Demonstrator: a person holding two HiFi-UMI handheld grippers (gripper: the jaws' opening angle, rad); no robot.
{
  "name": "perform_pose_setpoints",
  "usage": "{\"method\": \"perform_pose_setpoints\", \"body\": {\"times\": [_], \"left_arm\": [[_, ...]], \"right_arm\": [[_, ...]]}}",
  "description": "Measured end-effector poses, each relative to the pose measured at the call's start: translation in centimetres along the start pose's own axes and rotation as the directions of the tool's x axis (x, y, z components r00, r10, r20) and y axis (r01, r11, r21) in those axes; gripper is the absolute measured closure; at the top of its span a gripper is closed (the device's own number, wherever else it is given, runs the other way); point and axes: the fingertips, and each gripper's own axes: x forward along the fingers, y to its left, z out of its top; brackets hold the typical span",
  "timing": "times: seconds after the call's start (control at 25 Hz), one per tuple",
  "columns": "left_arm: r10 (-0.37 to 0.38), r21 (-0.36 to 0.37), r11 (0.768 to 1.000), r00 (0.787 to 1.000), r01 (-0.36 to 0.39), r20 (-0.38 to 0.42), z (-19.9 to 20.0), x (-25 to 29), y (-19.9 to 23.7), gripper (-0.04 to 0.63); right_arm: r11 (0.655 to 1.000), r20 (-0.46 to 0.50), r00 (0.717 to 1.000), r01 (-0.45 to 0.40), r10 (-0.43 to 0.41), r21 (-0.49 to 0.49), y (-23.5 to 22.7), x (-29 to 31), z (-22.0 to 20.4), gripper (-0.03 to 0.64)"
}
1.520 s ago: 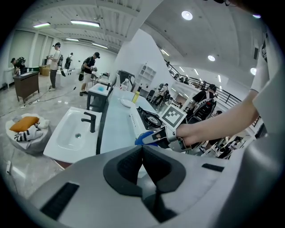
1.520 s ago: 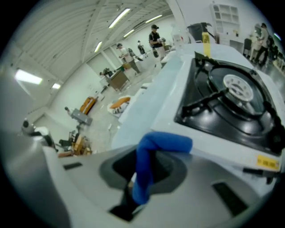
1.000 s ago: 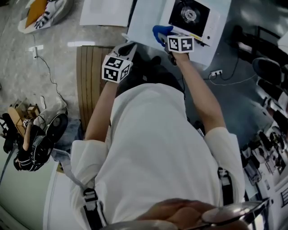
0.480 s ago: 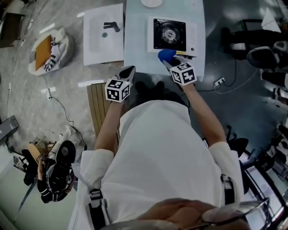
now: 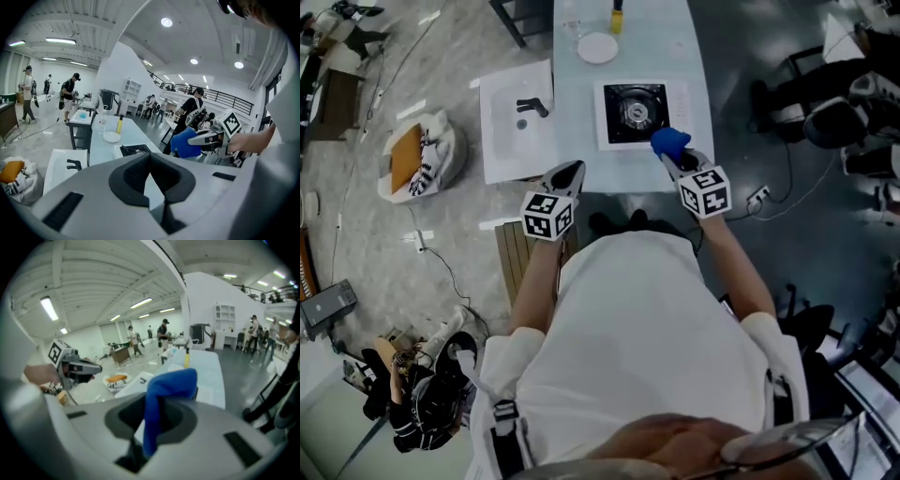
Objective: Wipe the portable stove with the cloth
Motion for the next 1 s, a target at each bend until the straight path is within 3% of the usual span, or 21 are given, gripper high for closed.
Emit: {"method": "perform_pose_setpoints", "body": {"times": [0.2,0.52,1.0], "left_arm": [[0.026,-0.003,1.000,0.998,-0.026,0.064,2.8,-0.8,0.1,0.563],[0.053,0.031,0.998,0.989,-0.058,0.138,6.0,-2.9,-0.7,0.563],[0.028,0.130,0.990,0.967,-0.063,0.254,12.2,-3.7,-1.2,0.563]], "right_arm": [[0.998,0.104,0.994,0.048,-0.045,-0.026,-1.5,-3.0,3.3,0.541],[0.989,0.200,0.973,0.133,-0.118,-0.062,-3.4,-6.5,5.0,0.541],[0.971,0.425,0.888,0.227,-0.178,-0.069,-5.7,-13.0,10.5,0.543]]}}
